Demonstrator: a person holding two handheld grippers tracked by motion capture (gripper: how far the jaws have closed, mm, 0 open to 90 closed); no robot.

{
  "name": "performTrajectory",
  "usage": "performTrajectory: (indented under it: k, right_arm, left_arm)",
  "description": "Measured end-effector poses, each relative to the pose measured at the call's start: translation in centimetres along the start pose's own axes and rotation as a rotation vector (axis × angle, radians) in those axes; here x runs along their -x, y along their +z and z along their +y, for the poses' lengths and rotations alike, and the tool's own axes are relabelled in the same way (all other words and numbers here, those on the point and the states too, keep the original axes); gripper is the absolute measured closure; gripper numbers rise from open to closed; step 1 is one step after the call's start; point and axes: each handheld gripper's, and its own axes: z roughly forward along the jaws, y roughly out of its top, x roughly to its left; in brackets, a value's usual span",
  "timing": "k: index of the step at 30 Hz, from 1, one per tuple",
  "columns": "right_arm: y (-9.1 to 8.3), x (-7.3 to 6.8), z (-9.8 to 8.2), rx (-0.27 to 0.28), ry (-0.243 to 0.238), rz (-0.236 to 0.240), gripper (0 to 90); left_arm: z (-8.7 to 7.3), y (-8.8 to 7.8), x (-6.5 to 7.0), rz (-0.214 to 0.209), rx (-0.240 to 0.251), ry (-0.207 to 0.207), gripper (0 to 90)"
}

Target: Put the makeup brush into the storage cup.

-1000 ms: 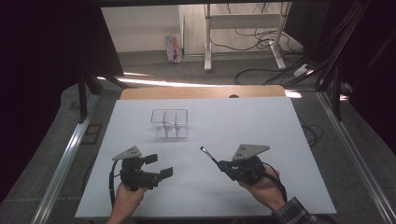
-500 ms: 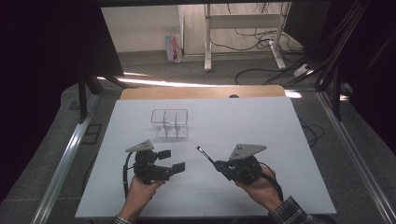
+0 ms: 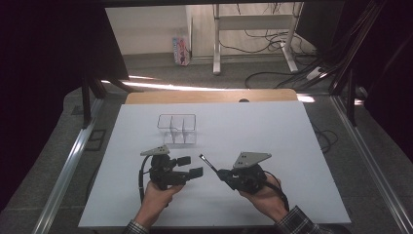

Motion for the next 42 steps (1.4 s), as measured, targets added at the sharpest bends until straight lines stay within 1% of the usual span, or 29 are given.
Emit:
performTrajectory:
  k: [1,2,3,4,5,6,8,9,10,11,13,17,18,20,21,22,23,24,30,33,34,35,36,37,39,40,42]
  right_arm:
    - [0.1,-0.1,0.0,0.002,0.001,0.001,84.0]
    - [0.1,-0.1,0.0,0.002,0.001,0.001,84.0]
    - [0.2,-0.1,0.0,0.004,0.003,0.004,84.0]
    - [0.2,-0.1,0.0,0.004,0.003,0.004,84.0]
    - [0.3,-0.2,0.1,0.005,0.002,0.004,84.0]
    - [0.3,-0.2,0.1,0.006,0.001,0.004,84.0]
    - [0.3,-0.3,0.1,0.006,-0.003,0.002,84.0]
    - [0.3,-0.3,0.1,0.006,-0.003,0.002,84.0]
    - [0.4,-0.3,0.1,0.008,-0.001,0.003,84.0]
    - [0.4,-0.3,0.1,0.008,-0.001,0.003,84.0]
    - [0.4,-0.4,0.1,0.009,-0.001,0.006,84.0]
    - [0.5,-0.4,0.2,0.011,-0.004,0.008,84.0]
    - [0.5,-0.5,0.2,0.011,-0.002,0.011,84.0]
    - [0.6,-0.5,0.2,0.009,-0.001,0.016,84.0]
    - [0.6,-0.6,0.2,0.008,-0.001,0.016,84.0]
    - [0.6,-0.6,0.2,0.008,-0.001,0.016,84.0]
    - [0.6,-0.5,0.1,0.007,0.001,0.017,84.0]
    - [0.7,-0.5,0.1,0.008,0.003,0.02,84.0]
    - [0.6,-0.5,0.1,0.009,0.006,0.026,83.8]
    - [0.7,-0.5,0.1,0.005,0.007,0.03,83.0]
    - [0.7,-0.5,0.1,0.005,0.002,0.029,82.2]
    - [0.7,-0.5,0.1,0.005,0.007,0.034,79.5]
    - [0.7,-0.5,0.1,0.005,0.008,0.031,77.7]
    - [0.7,-0.5,0.1,0.005,0.008,0.031,77.7]
    - [0.7,-0.5,0.1,-0.004,0.011,0.034,72.3]
    - [0.7,-0.5,0.1,-0.004,0.011,0.034,72.3]
    - [0.8,-0.5,0.1,-0.01,0.011,0.029,67.6]
  left_arm:
    - [0.0,0.3,0.1,-0.016,0.002,-0.002,17.5]
    - [0.0,0.3,0.1,-0.016,0.002,-0.002,19.1]
    - [0.0,0.5,0.1,-0.026,0.001,-0.003,22.3]
    - [0.0,0.6,0.1,-0.03,0.003,-0.007,22.3]
    - [0.0,0.8,0.0,-0.043,0.01,-0.021,29.2]
    - [0.0,0.8,0.0,-0.043,0.01,-0.021,31.7]
    - [0.0,1.2,-0.1,-0.066,0.011,-0.043,36.8]
    - [0.0,1.2,-0.1,-0.066,0.011,-0.043,40.2]
    - [-0.1,1.5,-0.2,-0.079,0.008,-0.052,43.7]
    - [-0.1,1.5,-0.2,-0.079,0.008,-0.052,45.8]
    - [-0.2,1.8,-0.1,-0.086,0.003,-0.06,53.6]
    - [-0.2,1.9,-0.2,-0.092,0.002,-0.065,65.1]
    - [-0.3,2.0,-0.3,-0.095,-0.001,-0.078,68.5]
    - [-0.4,2.0,-0.3,-0.098,-0.002,-0.085,73.9]
    - [-0.5,2.0,-0.5,-0.113,0.002,-0.103,77.1]
    - [-0.5,2.0,-0.5,-0.113,0.002,-0.103,79.5]
    - [-0.5,2.1,-0.5,-0.135,0.01,-0.125,81.1]
    - [-0.5,2.1,-0.5,-0.141,0.012,-0.128,82.1]
    - [-0.5,2.0,-0.3,-0.133,0.012,-0.128,83.4]
    - [-0.5,2.0,-0.3,-0.125,0.004,-0.115,83.5]
    - [-0.5,2.0,-0.2,-0.123,0.007,-0.116,83.5]
    - [-0.5,2.0,-0.2,-0.123,0.007,-0.116,83.5]
    - [-0.5,1.9,-0.3,-0.114,0.009,-0.113,83.5]
    - [-0.5,1.9,-0.3,-0.114,0.009,-0.113,83.5]
    - [-0.5,1.8,-0.3,-0.112,0.014,-0.12,83.5]
    - [-0.4,1.7,-0.4,-0.108,0.011,-0.112,83.5]
    - [-0.4,1.7,-0.3,-0.103,0.01,-0.108,83.5]
